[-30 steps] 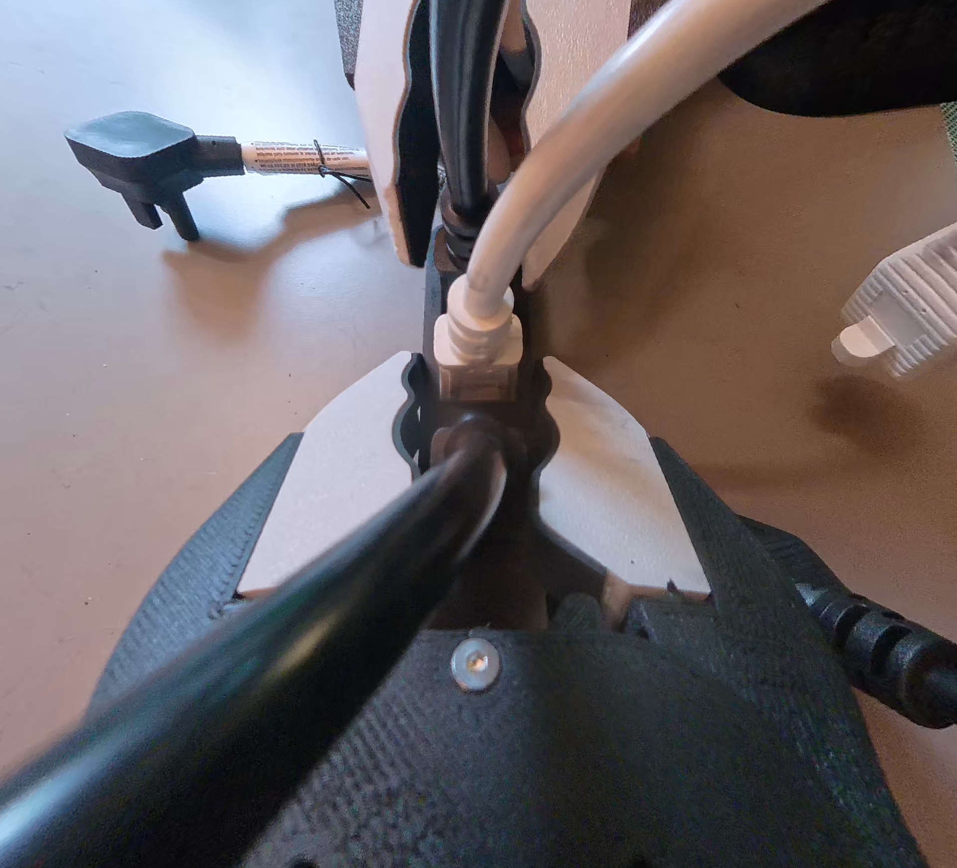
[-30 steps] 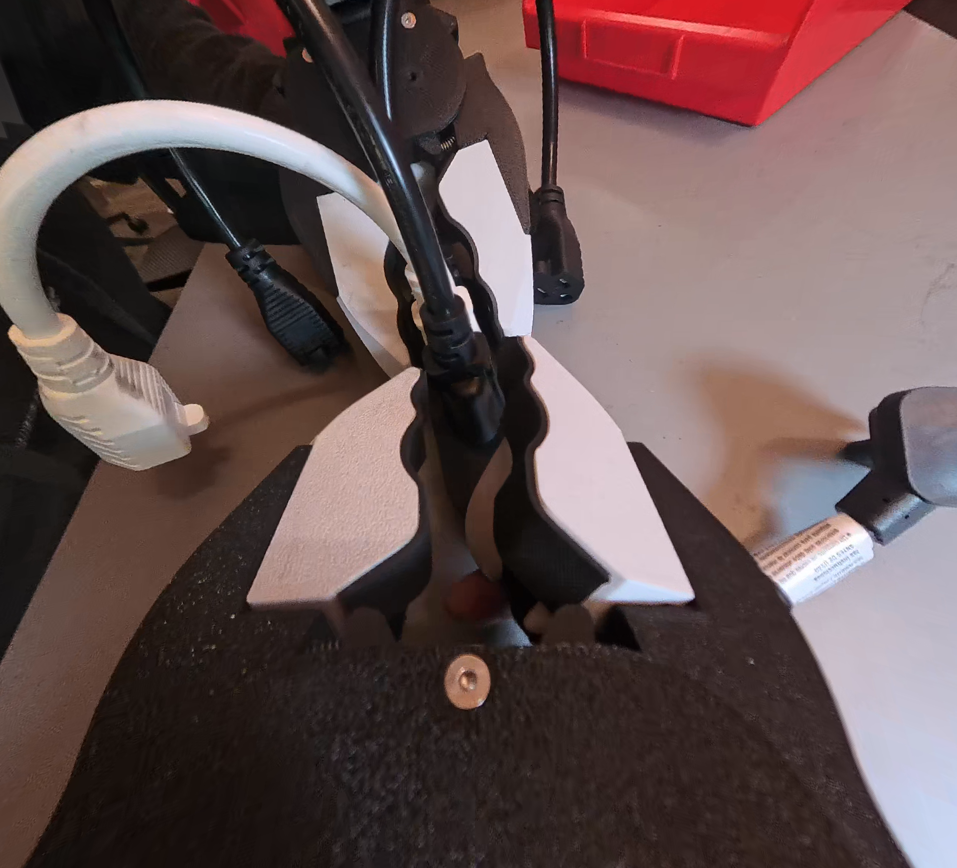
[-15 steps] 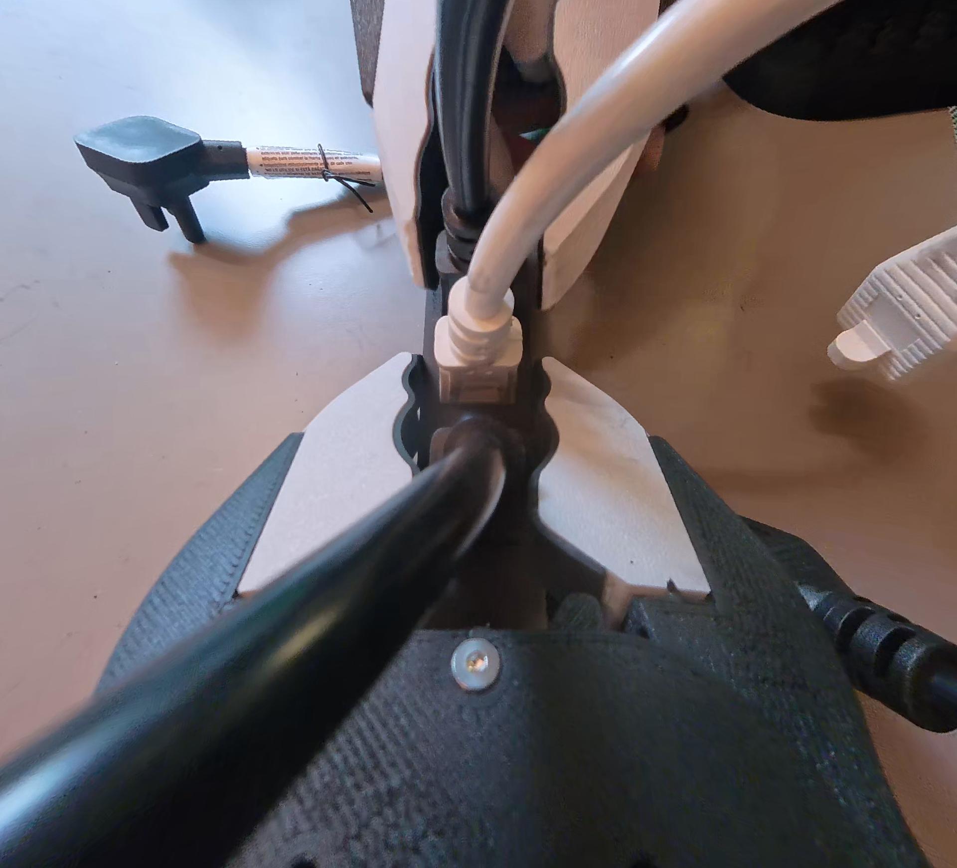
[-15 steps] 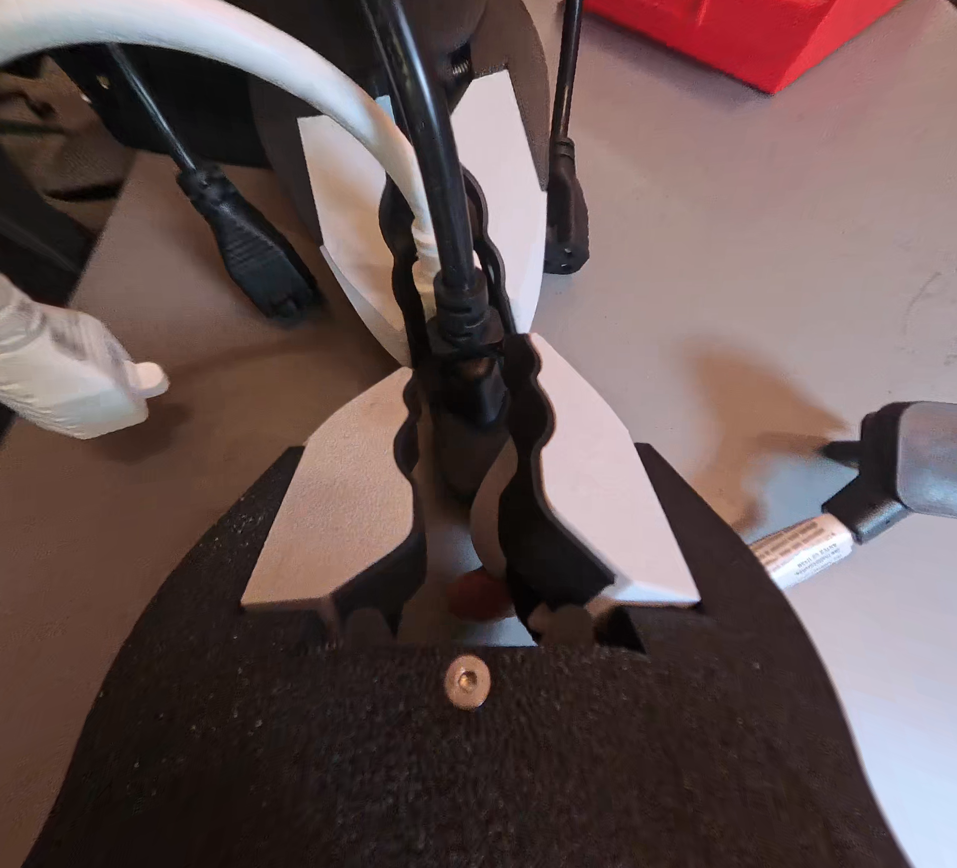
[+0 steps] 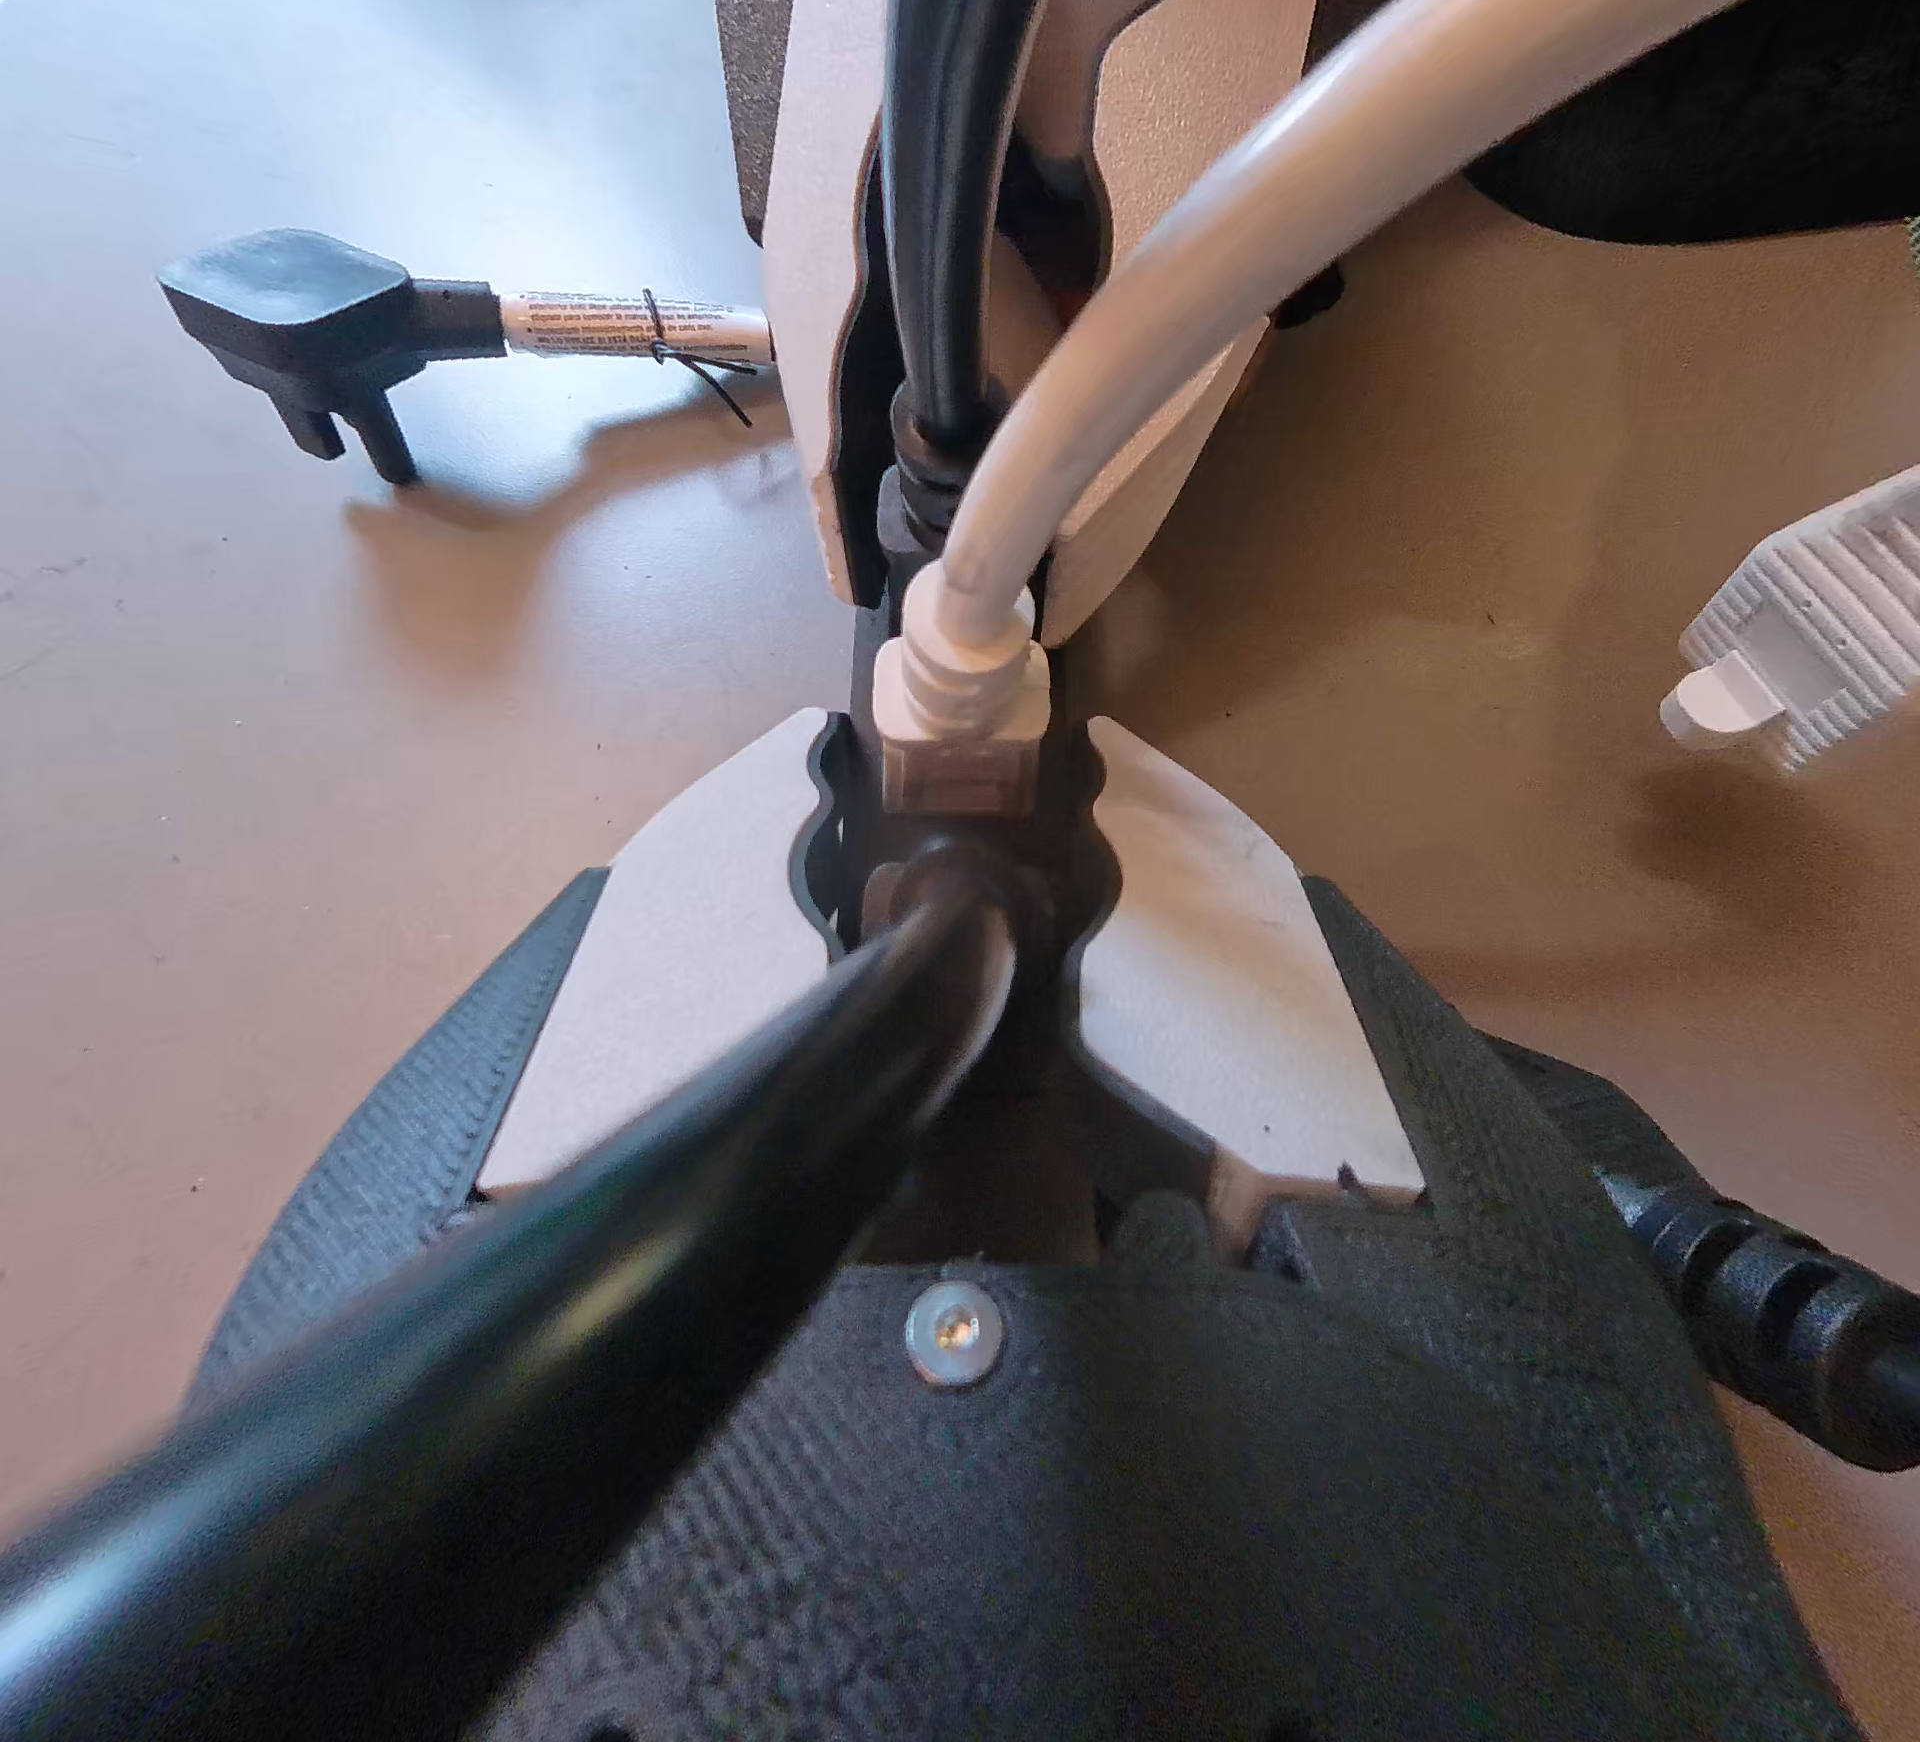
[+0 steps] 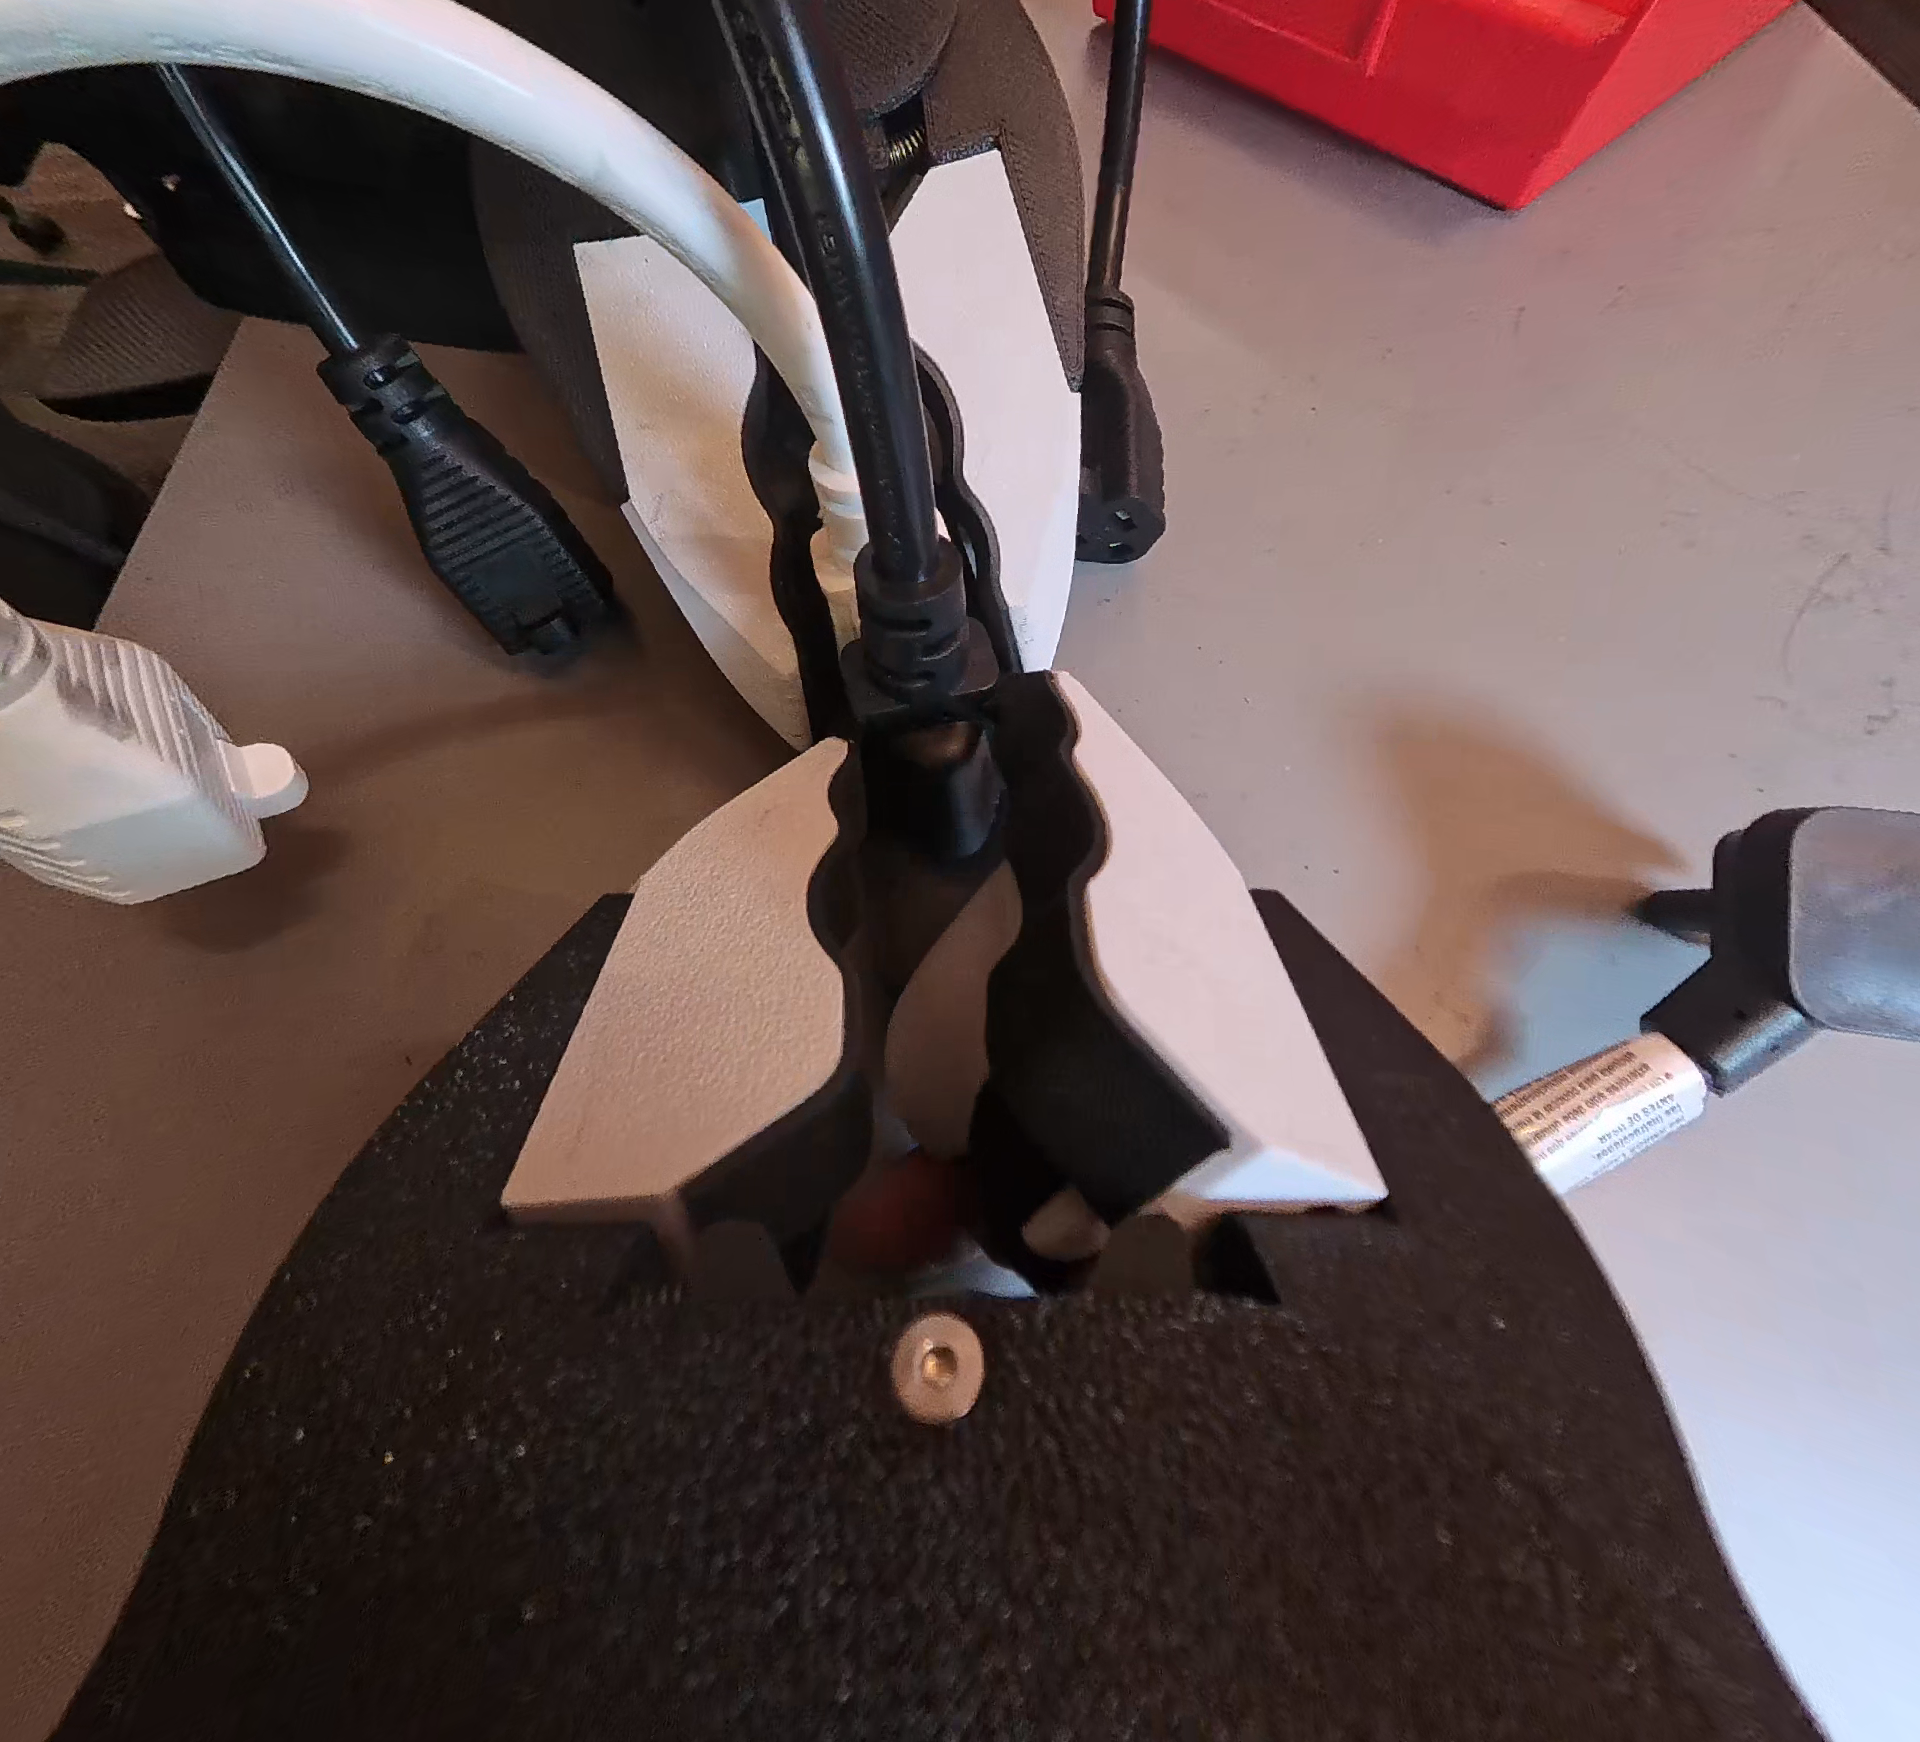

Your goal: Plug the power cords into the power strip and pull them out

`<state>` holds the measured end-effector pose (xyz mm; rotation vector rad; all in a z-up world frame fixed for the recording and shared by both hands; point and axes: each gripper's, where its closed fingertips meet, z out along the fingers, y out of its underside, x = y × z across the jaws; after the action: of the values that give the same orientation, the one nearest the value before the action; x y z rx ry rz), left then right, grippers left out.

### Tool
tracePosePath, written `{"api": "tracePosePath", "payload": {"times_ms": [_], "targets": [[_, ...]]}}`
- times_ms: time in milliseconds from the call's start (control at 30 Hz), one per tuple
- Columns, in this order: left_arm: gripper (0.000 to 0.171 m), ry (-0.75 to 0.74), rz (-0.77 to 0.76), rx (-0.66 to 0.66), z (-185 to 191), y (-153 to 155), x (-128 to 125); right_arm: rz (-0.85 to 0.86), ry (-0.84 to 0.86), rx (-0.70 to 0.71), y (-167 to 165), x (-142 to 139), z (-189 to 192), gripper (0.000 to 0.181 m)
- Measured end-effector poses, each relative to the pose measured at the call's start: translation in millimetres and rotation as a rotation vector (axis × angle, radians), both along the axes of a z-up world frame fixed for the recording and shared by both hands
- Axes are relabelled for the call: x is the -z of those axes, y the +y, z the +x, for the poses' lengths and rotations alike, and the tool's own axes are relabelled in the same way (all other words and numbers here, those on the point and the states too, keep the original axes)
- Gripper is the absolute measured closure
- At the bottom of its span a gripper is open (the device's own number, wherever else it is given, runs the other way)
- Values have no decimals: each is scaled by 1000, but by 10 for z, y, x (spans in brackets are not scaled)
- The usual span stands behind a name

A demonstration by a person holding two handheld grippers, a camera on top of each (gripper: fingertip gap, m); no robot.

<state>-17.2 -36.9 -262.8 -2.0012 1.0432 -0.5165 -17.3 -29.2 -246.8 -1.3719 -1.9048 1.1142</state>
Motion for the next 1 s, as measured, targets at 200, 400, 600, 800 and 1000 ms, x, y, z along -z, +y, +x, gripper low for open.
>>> {"api": "tracePosePath", "payload": {"times_ms": [200,400,600,800,1000], "targets": [[130,1,3,-6,-8,8,-1,3,3,12,5,-2,-5,149],[130,7,11,-7,-3,19,0,-20,-4,33,-11,-4,-29,150],[130,17,14,-3,11,26,8,-27,-9,34,-32,1,-49,149],[130,22,9,19,6,12,17,-63,-21,53,-39,2,-52,150],[129,12,-4,25,-10,13,19,-88,-17,73,-53,-15,-69,154]]}}
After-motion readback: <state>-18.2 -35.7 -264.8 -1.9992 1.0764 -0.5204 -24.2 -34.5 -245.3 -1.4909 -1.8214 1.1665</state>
